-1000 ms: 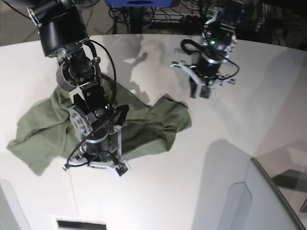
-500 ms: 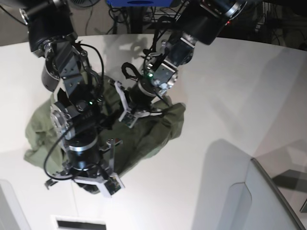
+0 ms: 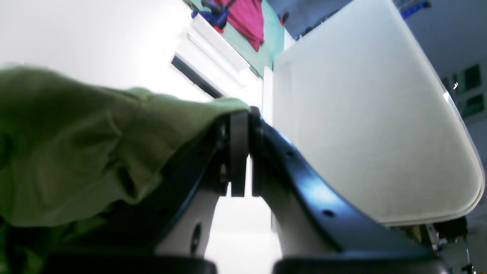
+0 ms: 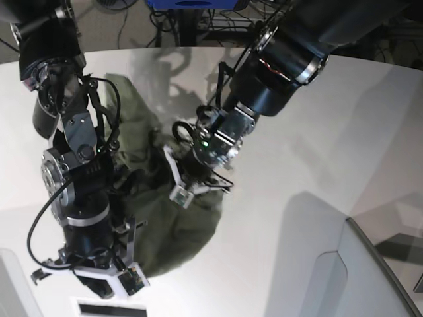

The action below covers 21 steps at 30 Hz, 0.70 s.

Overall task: Layout the t-shirt on the table in an organized manner, then fold the t-shirt properly
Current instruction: 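Grasp the shirt with both grippers and lift it off the table, then stretch the lifted shirt between the grippers and lower it onto the table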

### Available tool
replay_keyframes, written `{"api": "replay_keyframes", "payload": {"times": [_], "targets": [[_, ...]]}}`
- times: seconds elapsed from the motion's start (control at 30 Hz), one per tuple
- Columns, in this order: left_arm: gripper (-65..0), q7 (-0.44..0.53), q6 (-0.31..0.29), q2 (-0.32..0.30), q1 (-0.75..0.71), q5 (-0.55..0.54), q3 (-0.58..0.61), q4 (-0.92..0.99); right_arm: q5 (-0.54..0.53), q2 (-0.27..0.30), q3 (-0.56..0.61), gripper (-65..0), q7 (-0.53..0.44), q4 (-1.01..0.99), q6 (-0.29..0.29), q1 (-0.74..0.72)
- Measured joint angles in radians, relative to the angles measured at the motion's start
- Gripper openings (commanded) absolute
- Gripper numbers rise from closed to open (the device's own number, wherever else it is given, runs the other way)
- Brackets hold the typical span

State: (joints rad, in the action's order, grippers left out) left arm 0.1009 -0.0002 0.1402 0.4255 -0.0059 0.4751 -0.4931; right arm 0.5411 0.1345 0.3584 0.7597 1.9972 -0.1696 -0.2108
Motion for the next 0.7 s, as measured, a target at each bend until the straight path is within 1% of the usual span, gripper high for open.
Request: {"api": "replay_keyframes", "payload": {"times": [0.07, 0.13, 0.2, 0.27, 0.4, 0.47, 0.53, 0.6, 0.63, 0.7], "targets": [[-65.0, 0.001, 0.001, -0.008, 0.016, 0.008, -0.116, -0.002, -0.001, 0.004, -0.023, -65.0, 0.002, 0.000, -0.014, -0.018], [-65.0, -0.003, 0.009, -0.024, 0.038, 0.010, -0.223, -0.001, 0.010, 0.012, -0.031, -65.0, 0.002, 0.000, -0.064, -0.040], [-65.0, -0.003, 0.013, -0.042, 0.061, 0.006, -0.282, -0.001, 0.012, 0.011, -0.029, -65.0, -0.004, 0.000, -0.105, -0.046], [-65.0, 0.000, 0.019, -0.053, 0.087, 0.006, -0.293, -0.001, 0.006, 0.007, -0.024, -65.0, -0.003, 0.000, -0.127, -0.043], [-65.0, -0.003, 0.003, -0.063, 0.123, 0.002, -0.292, -0.012, 0.005, 0.009, -0.025, -65.0, -0.006, 0.003, -0.129, -0.042], [-65.0, -0.001, 0.000, -0.084, 0.132, 0.002, -0.290, -0.047, 0.010, 0.015, -0.031, -65.0, -0.005, 0.005, -0.127, -0.029], [-65.0, -0.006, 0.004, -0.114, 0.136, 0.002, -0.291, -0.101, 0.043, 0.039, -0.045, -65.0, -0.025, 0.012, -0.129, 0.019], [-65.0, -0.006, 0.008, -0.147, 0.131, 0.002, -0.294, -0.159, 0.113, 0.044, -0.062, -65.0, 0.008, 0.011, -0.129, 0.074], [-65.0, -0.006, 0.023, -0.158, 0.126, 0.001, -0.296, -0.184, 0.135, 0.045, -0.075, -65.0, 0.003, 0.010, -0.130, 0.099], [-65.0, -0.003, 0.022, -0.160, 0.093, 0.005, -0.291, -0.236, 0.150, 0.044, -0.100, -65.0, -0.010, 0.010, -0.124, 0.141]]}}
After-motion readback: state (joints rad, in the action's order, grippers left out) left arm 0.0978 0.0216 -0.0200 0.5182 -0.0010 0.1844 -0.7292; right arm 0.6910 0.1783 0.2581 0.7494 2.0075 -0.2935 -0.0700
